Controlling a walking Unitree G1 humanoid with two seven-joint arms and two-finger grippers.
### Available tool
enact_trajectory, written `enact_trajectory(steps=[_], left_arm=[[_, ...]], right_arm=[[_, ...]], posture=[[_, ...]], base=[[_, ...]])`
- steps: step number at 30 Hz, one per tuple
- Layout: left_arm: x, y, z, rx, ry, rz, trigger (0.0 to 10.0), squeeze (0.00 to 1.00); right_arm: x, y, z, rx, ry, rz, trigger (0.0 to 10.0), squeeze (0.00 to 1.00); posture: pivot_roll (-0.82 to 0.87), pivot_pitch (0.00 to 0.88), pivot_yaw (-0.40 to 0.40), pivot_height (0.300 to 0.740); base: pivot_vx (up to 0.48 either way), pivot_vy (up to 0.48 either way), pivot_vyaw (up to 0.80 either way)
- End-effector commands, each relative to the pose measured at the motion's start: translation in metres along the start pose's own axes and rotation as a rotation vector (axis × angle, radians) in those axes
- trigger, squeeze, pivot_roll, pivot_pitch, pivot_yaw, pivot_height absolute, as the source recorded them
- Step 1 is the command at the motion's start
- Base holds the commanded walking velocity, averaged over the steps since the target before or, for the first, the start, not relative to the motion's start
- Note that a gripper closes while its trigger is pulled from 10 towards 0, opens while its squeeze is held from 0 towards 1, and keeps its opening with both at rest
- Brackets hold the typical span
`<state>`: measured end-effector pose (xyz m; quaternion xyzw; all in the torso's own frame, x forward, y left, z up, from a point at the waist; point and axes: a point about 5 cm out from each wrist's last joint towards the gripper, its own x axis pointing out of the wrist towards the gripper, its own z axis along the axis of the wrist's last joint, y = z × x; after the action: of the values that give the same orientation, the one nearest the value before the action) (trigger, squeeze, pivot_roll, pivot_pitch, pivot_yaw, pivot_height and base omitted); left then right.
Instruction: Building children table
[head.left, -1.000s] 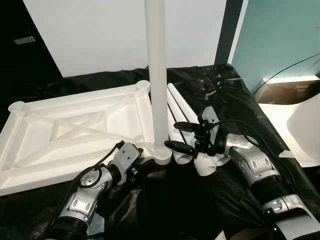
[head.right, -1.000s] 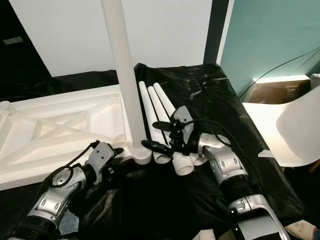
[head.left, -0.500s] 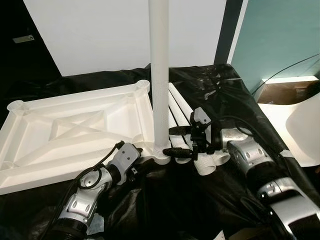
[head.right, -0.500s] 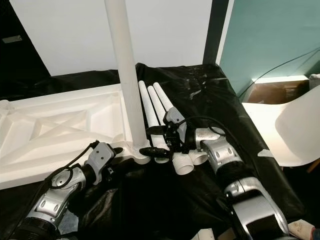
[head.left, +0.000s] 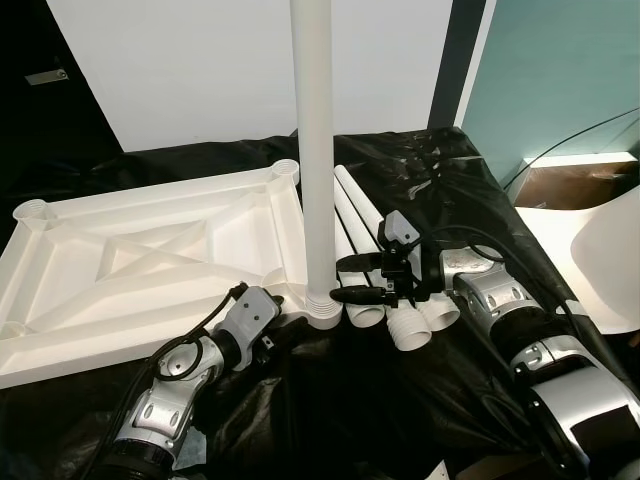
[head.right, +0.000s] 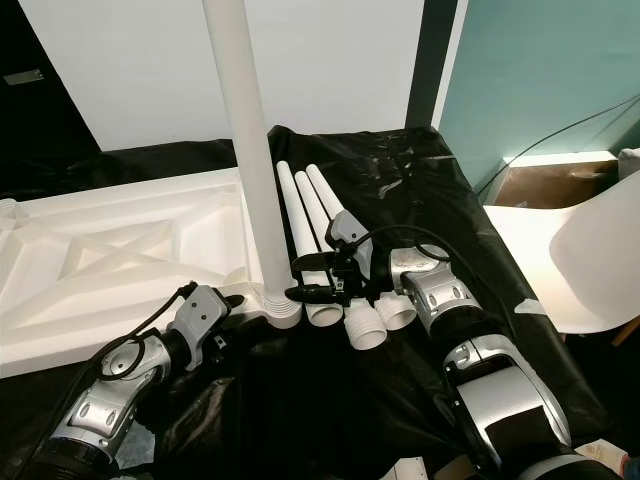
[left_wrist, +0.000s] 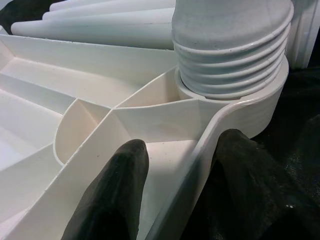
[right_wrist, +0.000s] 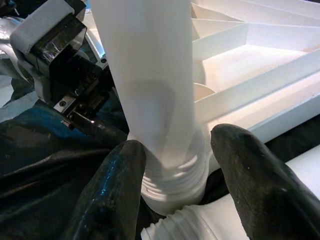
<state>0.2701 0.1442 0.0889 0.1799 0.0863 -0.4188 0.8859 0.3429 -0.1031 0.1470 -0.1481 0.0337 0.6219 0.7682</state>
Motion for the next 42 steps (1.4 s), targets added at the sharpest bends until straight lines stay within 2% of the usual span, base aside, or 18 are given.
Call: enact_trajectory(steps=[1, 4, 5, 14, 15, 16, 23, 32, 33, 34, 35, 36, 39, 42], left_arm=[[-0.004, -0.006, -0.019, -0.046, 0.083, 0.021, 10.0, 0.0], [-0.004, -0.006, -0.019, -0.045, 0.084, 0.021, 10.0, 0.0], [-0.004, -0.005, -0.019, -0.044, 0.085, 0.022, 10.0, 0.0], [-0.005, -0.007, -0.019, -0.041, 0.085, 0.018, 10.0, 0.0], [-0.005, -0.007, -0.019, -0.04, 0.085, 0.016, 10.0, 0.0], [-0.005, -0.007, -0.019, -0.039, 0.084, 0.014, 10.0, 0.0], [-0.004, -0.008, -0.018, -0.039, 0.079, 0.016, 10.0, 0.0], [-0.003, -0.014, -0.019, -0.038, 0.078, 0.006, 10.0, 0.0], [-0.002, -0.015, -0.019, -0.038, 0.075, 0.001, 10.0, 0.0], [-0.002, -0.016, -0.019, -0.038, 0.074, 0.0, 10.0, 0.0], [-0.002, -0.016, -0.019, -0.038, 0.074, 0.0, 10.0, 0.0], [-0.001, -0.016, -0.019, -0.039, 0.072, -0.002, 10.0, 0.0], [0.0, -0.017, -0.018, -0.038, 0.069, -0.008, 10.0, 0.0], [0.001, -0.017, -0.017, -0.037, 0.067, -0.008, 10.0, 0.0]], right_arm=[[0.006, 0.0, 0.003, -0.027, 0.014, 0.029, 10.0, 0.0], [0.007, 0.0, 0.004, -0.031, 0.007, 0.029, 10.0, 0.0], [0.007, -0.001, 0.005, -0.032, -0.006, 0.026, 10.0, 1.0], [0.011, 0.005, 0.002, -0.052, -0.023, 0.068, 10.0, 1.0], [0.012, 0.006, 0.002, -0.068, -0.019, 0.084, 10.0, 0.76], [0.013, 0.006, 0.002, -0.087, -0.012, 0.091, 10.0, 0.0], [0.02, 0.004, 0.005, -0.117, -0.008, 0.097, 10.0, 0.0], [0.033, 0.01, 0.009, -0.139, -0.077, 0.091, 10.0, 0.0], [0.036, 0.012, 0.006, -0.119, -0.1, 0.049, 4.2, 0.0], [0.036, 0.012, 0.005, -0.11, -0.106, 0.033, 1.9, 0.0], [0.036, 0.012, 0.005, -0.11, -0.106, 0.033, 1.9, 0.0], [0.036, 0.012, 0.002, -0.095, -0.108, 0.005, 0.0, 0.0], [0.035, 0.015, -0.007, -0.052, -0.121, -0.071, 0.0, 0.0], [0.036, 0.018, -0.012, -0.028, -0.13, -0.097, 0.0, 0.0]], posture=[[0.15, 0.0, 0.029, 0.74], [0.15, 0.0, 0.029, 0.74], [0.15, 0.0, 0.029, 0.74], [0.15, 0.0, 0.035, 0.74], [0.15, 0.0, 0.034, 0.74], [0.15, 0.0, 0.033, 0.74], [0.16, 0.0, 0.026, 0.74], [0.17, 0.0, 0.023, 0.74], [0.16, 0.0, 0.025, 0.74], [0.16, 0.0, 0.025, 0.74], [0.16, 0.0, 0.025, 0.74], [0.16, 0.0, 0.027, 0.74], [0.15, 0.0, 0.029, 0.74], [0.14, 0.0, 0.029, 0.74]], base=[[0.0, 0.0, 0.0], [0.0, 0.0, 0.0], [0.0, 0.0, 0.0], [0.0, 0.0, 0.0], [0.0, 0.0, 0.0], [0.0, 0.0, 0.0], [0.0, 0.0, 0.0], [0.0, 0.0, 0.0], [0.0, 0.0, 0.0], [0.0, 0.0, 0.0], [0.0, 0.0, 0.0], [0.0, 0.0, 0.0], [0.0, 0.0, 0.0], [0.0, 0.0, 0.0]])
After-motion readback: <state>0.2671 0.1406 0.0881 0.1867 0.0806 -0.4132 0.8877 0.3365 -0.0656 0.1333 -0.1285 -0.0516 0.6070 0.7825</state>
